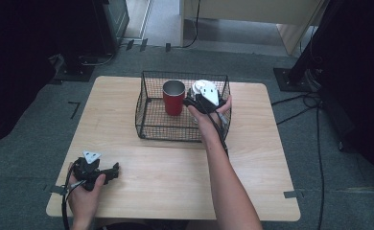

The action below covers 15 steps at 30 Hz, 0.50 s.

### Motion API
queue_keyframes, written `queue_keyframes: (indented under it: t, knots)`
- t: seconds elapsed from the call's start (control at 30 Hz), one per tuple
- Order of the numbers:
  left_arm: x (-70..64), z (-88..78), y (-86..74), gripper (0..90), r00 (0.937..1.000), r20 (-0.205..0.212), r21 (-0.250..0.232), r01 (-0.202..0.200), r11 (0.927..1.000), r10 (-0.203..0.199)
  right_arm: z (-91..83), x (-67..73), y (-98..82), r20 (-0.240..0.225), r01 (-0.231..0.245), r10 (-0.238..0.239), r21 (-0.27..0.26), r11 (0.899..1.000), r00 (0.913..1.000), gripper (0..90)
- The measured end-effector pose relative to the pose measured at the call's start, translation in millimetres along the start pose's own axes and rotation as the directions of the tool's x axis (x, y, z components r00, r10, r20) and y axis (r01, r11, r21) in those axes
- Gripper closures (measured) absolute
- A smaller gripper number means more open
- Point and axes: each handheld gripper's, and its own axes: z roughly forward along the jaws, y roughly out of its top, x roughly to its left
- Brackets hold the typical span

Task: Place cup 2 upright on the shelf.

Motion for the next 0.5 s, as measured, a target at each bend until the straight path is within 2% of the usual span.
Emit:
queue_keyframes:
  t: [0.2,0.4,0.5]
  knots:
    - [0.0,0.0,0.0,0.0,1.0,0.0,0.0,0.0,1.0,0.0,-3.8,-3.4,8.2,-0.011,0.002,-0.002,-0.039,0.999,0.9999,0.0]
    - [0.0,0.0,0.0,0.0,1.0,0.0,0.0,0.0,1.0,0.0,-7.3,-4.0,17.9,-0.037,0.033,-0.036,-0.068,0.997,0.9987,0.0]
    - [-0.1,0.0,0.0,0.0,1.0,0.0,-0.001,0.001,1.0,-0.001,-8.6,-5.3,24.4,-0.039,0.02,-0.024,-0.076,0.997,0.999,0.0]
